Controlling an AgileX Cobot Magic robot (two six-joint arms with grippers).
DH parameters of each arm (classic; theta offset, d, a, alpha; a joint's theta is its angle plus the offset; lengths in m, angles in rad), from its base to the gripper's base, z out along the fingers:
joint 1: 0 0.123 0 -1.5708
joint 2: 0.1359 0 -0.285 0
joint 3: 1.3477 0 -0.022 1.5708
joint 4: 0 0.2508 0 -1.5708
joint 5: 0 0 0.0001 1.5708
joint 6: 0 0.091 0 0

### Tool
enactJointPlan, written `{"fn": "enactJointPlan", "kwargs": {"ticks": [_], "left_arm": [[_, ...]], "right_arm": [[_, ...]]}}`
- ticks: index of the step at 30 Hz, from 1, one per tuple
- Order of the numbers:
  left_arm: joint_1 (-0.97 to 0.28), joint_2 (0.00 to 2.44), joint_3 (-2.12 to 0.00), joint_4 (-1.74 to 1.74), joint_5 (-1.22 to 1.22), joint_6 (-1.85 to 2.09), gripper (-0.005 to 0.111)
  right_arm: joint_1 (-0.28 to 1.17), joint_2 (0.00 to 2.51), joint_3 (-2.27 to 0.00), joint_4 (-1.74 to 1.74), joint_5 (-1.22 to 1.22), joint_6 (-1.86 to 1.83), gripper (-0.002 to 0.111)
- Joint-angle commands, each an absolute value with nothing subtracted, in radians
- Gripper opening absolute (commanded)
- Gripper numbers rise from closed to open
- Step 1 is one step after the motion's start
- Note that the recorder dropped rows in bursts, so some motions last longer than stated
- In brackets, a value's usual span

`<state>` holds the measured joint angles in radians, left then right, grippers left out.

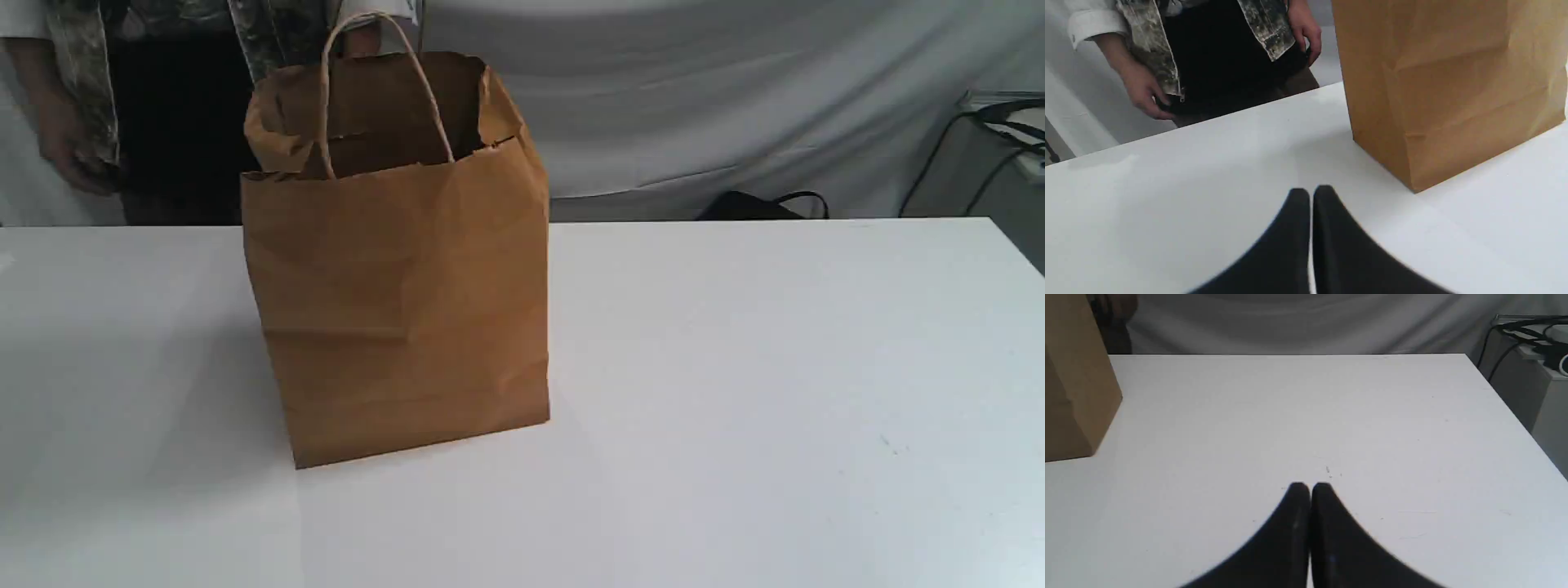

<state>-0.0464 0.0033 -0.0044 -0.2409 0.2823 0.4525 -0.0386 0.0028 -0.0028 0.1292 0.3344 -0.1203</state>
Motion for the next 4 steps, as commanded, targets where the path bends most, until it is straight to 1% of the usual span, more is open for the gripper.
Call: {"fn": "enactJointPlan", "kwargs": {"ticks": [1,4], "left_arm": [[-0.045,0.0,0.0,-0.253,0.281,0.449,0.0],[-0.045,0.0,0.0,-0.253,0.281,0.449,0.0]], "right_arm": [[-0.035,0.0,0.0,0.133,0.335,-0.12,0.0],[-0.035,0.0,0.0,0.133,0.335,-0.12,0.0]]}}
